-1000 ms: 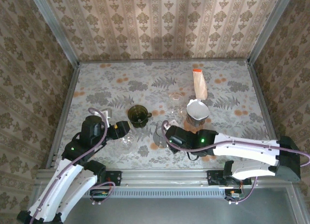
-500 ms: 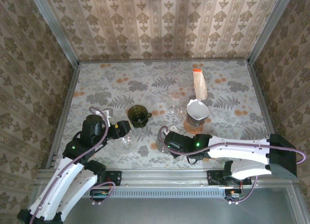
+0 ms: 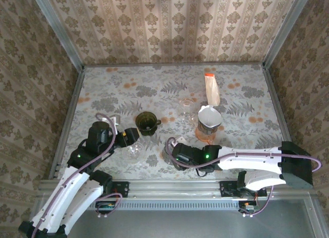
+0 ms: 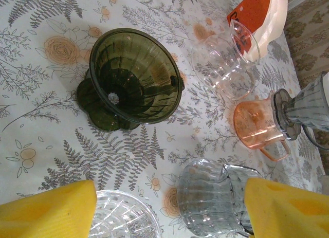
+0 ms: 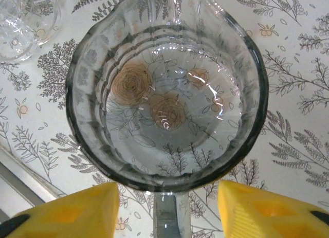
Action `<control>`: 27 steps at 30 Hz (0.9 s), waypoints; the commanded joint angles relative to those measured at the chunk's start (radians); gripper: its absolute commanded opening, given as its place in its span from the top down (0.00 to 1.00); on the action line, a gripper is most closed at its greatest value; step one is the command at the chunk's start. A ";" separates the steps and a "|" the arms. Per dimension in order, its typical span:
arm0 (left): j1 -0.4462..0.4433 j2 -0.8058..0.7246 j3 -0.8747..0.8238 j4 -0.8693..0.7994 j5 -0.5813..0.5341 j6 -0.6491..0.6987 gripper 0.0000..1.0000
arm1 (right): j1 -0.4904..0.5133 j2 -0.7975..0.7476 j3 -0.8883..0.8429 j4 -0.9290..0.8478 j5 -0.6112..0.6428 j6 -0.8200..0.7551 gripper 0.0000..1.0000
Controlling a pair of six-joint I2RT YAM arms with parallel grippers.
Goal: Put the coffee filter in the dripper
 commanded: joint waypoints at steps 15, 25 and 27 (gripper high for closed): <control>0.041 -0.065 0.148 -0.125 -0.057 0.067 0.22 | 0.124 0.268 0.430 -0.090 -0.136 -0.184 0.24; 0.046 -0.134 0.185 -0.200 -0.114 0.081 0.22 | 0.093 0.492 0.560 -0.091 -0.134 -0.206 0.24; 0.047 -0.136 0.187 -0.206 -0.120 0.081 0.22 | 0.088 0.512 0.567 -0.084 -0.136 -0.208 0.24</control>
